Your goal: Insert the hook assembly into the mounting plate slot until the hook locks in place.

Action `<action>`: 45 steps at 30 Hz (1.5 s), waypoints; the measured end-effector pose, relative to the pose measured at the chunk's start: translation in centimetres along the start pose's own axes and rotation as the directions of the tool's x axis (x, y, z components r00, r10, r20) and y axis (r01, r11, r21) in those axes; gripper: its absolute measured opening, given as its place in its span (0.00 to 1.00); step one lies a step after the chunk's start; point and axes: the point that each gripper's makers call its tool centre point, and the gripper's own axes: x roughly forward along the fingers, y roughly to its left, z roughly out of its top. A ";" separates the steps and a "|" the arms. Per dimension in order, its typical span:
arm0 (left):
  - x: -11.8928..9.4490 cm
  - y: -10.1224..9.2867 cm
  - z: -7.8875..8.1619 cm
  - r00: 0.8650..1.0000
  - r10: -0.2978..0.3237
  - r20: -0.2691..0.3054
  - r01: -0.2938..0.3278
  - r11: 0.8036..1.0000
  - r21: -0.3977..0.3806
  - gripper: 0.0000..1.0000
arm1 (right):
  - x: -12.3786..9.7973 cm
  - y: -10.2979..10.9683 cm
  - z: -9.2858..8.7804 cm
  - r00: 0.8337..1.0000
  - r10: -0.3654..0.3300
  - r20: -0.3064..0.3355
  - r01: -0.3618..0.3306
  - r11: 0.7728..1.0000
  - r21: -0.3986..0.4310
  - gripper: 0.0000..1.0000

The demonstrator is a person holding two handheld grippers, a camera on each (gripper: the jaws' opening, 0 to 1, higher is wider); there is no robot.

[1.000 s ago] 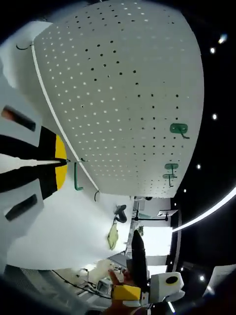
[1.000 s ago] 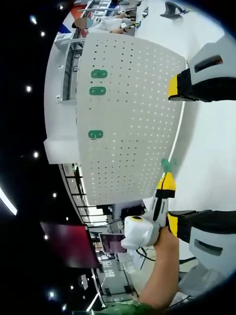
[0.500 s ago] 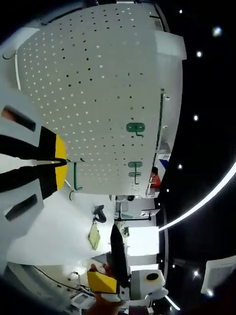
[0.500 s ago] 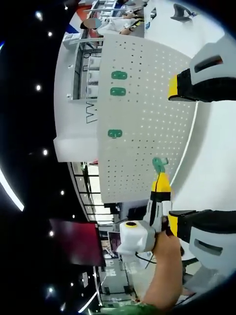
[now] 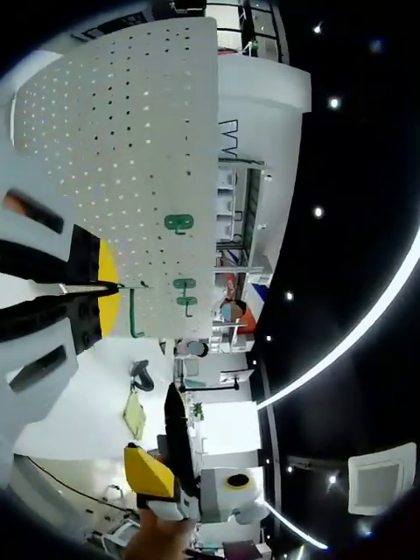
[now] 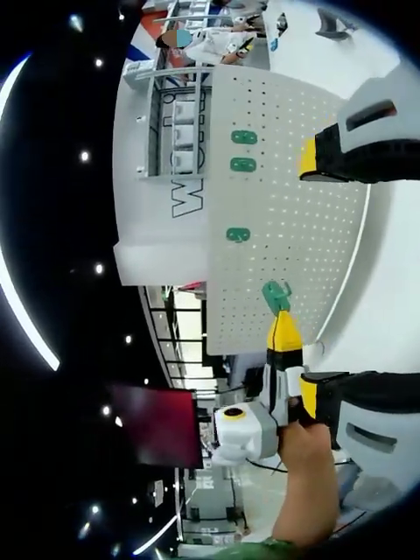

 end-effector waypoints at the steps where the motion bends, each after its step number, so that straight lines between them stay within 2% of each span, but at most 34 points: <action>1: 0.0 -0.3 0.8 1.000 -0.002 0.017 0.002 1.000 0.003 0.02 | 0.0 0.1 0.5 1.000 0.002 0.010 -0.002 1.000 -0.002 0.90; 8: -0.2 -2.0 4.5 0.993 -0.026 0.115 0.026 1.000 -0.001 0.02 | -0.4 0.4 2.9 0.997 0.014 0.070 -0.015 1.000 0.022 0.85; 16: -0.2 -3.6 6.4 0.982 -0.062 0.176 0.062 0.998 0.009 0.02 | -0.8 0.3 4.0 0.994 0.020 0.107 -0.028 0.997 0.068 0.79; 22: 0.2 -3.9 5.7 0.983 -0.072 0.170 0.071 0.997 0.009 0.02 | -0.7 0.2 3.8 0.994 0.036 0.106 -0.051 0.988 0.146 0.71; 26: 0.5 -3.7 4.5 0.986 -0.069 0.153 0.070 0.998 -0.003 0.02 | -0.1 0.1 2.6 0.994 0.068 0.081 -0.088 0.959 0.269 0.62; 29: 0.7 -3.8 3.8 0.988 -0.068 0.137 0.068 0.998 0.002 0.02 | 0.2 -0.3 2.2 0.994 0.069 0.086 -0.093 0.945 0.313 0.58; 32: 0.8 -3.7 3.3 0.989 -0.066 0.132 0.066 0.998 0.001 0.02 | 0.5 -0.4 2.0 0.993 0.080 0.089 -0.107 0.920 0.377 0.51; 42: 1.1 -4.2 2.5 0.988 -0.070 0.137 0.072 0.997 -0.008 0.02 | 1.0 -0.4 1.8 0.991 0.100 0.090 -0.131 0.880 0.457 0.31; 44: 1.1 -4.4 2.5 0.987 -0.071 0.141 0.073 0.997 -0.009 0.02 | 1.1 -0.6 1.7 0.991 0.100 0.093 -0.133 0.867 0.480 0.31; 45: 1.2 -4.4 2.5 0.987 -0.072 0.144 0.074 0.997 -0.009 0.02 | 1.2 -0.7 1.6 0.990 0.102 0.098 -0.138 0.853 0.503 0.29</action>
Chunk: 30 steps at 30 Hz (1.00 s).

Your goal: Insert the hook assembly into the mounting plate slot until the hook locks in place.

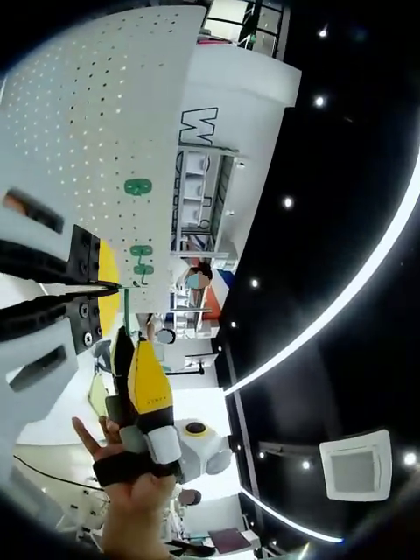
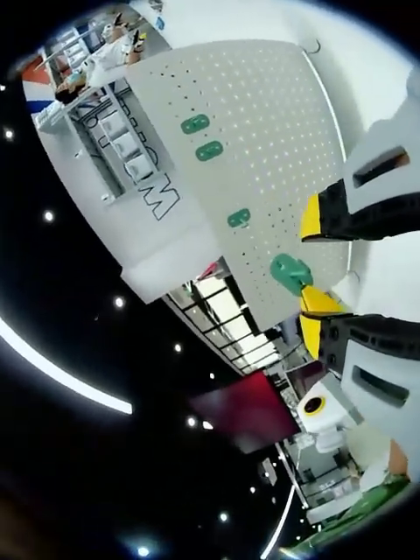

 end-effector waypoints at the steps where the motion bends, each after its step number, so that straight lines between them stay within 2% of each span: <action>1: 0.0 -0.1 0.0 1.000 -0.001 0.001 0.001 1.000 0.000 0.02 | 0.0 0.0 0.0 1.000 0.001 0.002 -0.001 1.000 0.006 0.28; 4: 0.0 -0.4 0.0 1.000 -0.003 0.007 0.003 1.000 -0.001 0.02 | 0.1 0.0 0.2 1.000 0.016 0.025 -0.018 0.995 0.102 0.24; 14: -0.2 -1.1 0.2 1.000 -0.005 0.020 0.005 1.000 0.002 0.02 | 0.3 -0.4 -0.1 0.999 0.030 0.037 -0.038 0.966 0.255 0.16; 18: -0.2 -1.5 0.2 1.000 -0.010 0.021 0.010 1.000 0.011 0.02 | 0.4 -0.5 -0.2 0.998 0.036 0.047 -0.049 0.946 0.321 0.13; 23: -0.1 -1.8 0.2 1.000 -0.016 0.020 0.015 0.999 0.029 0.02 | 0.5 -0.9 -0.2 0.998 0.028 0.051 -0.044 0.932 0.361 0.09; 30: 0.1 -2.1 -0.1 1.000 -0.023 0.013 0.022 0.999 0.043 0.02 | 0.6 -1.1 -0.3 0.998 0.025 0.051 -0.042 0.928 0.371 0.06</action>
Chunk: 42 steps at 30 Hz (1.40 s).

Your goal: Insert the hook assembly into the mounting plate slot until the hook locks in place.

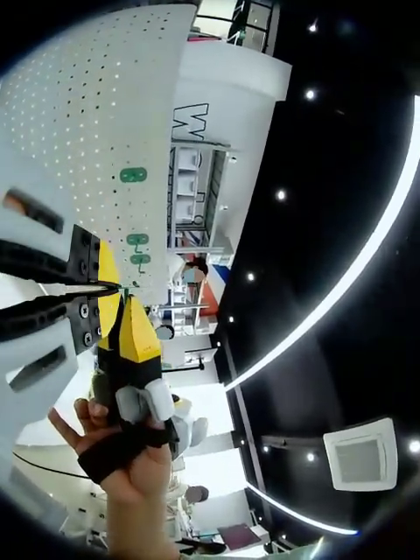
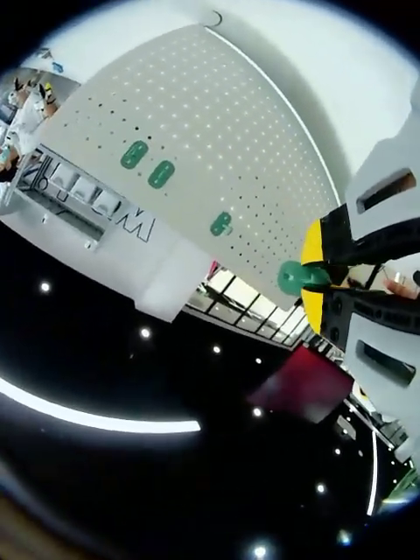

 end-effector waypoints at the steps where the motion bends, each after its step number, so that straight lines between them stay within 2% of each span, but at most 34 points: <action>1: 0.0 -0.1 0.0 1.000 -0.003 -0.002 0.003 1.000 0.003 0.02 | 0.0 -0.1 0.0 1.000 0.000 0.000 0.000 1.000 0.001 0.06; 12: 0.2 -0.5 -0.5 1.000 -0.017 -0.016 0.017 1.000 0.012 0.02 | -0.2 -0.1 0.2 1.000 0.009 -0.006 -0.008 1.000 0.006 0.02; 22: 0.3 -0.6 -0.4 0.999 -0.026 -0.025 0.026 1.000 0.013 0.02 | -0.3 0.5 0.3 1.000 0.022 0.000 -0.022 0.997 -0.074 0.01; 28: 0.4 -0.6 -0.5 0.997 -0.041 -0.062 0.043 0.998 0.038 0.03 | -0.3 0.4 0.3 1.000 0.015 -0.003 -0.015 0.994 -0.112 0.01; 32: 0.4 -0.7 -0.8 0.995 -0.047 -0.090 0.051 0.998 0.048 0.06 | -0.2 0.4 0.2 1.000 0.008 -0.002 -0.008 0.990 -0.142 0.01; 35: 0.4 -0.6 -1.3 0.992 -0.049 -0.117 0.053 0.998 0.028 0.15 | -0.3 0.3 0.3 1.000 -0.006 0.001 0.006 0.981 -0.192 0.01; 38: 0.2 -0.3 -1.6 0.990 -0.045 -0.131 0.048 0.999 0.022 0.15 | -0.3 0.2 0.4 1.000 -0.018 0.004 0.018 0.974 -0.227 0.01; 42: 0.1 -0.2 -1.9 0.988 -0.047 -0.147 0.049 0.999 0.013 0.20 | -0.4 0.0 0.4 0.999 -0.036 0.001 0.035 0.963 -0.266 0.01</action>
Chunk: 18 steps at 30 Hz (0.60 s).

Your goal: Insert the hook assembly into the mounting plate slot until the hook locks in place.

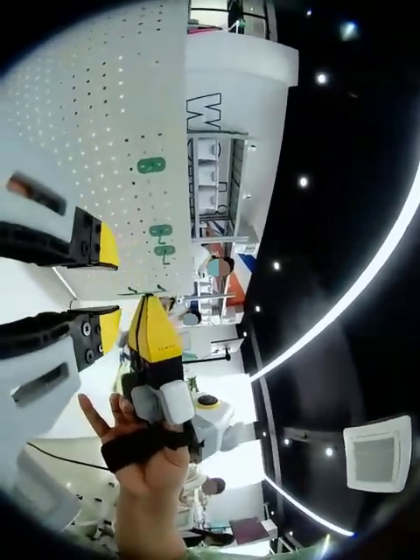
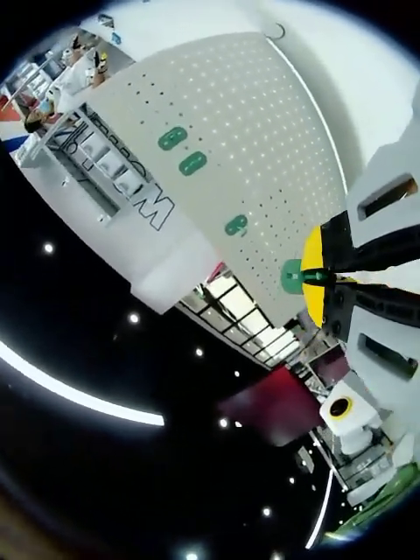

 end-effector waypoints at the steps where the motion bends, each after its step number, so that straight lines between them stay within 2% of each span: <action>1: 0.0 0.0 -0.1 1.000 -0.002 -0.006 0.002 1.000 -0.002 0.21 | 0.0 0.0 -0.1 1.000 -0.006 -0.004 0.006 1.000 -0.018 0.01; 8: -0.4 0.0 -0.7 0.999 -0.016 -0.045 0.016 1.000 0.006 0.28 | -0.1 -0.2 0.2 0.999 -0.049 -0.020 0.046 0.988 -0.150 0.01; 13: -0.6 -0.1 -0.9 0.998 -0.025 -0.058 0.026 1.000 0.004 0.29 | 0.1 -0.1 0.3 0.996 -0.088 -0.031 0.075 0.956 -0.285 0.01; 18: -1.0 0.0 -1.4 0.995 -0.030 -0.091 0.028 0.999 -0.024 0.33 | 0.2 -0.1 0.3 0.994 -0.107 -0.033 0.089 0.934 -0.346 0.01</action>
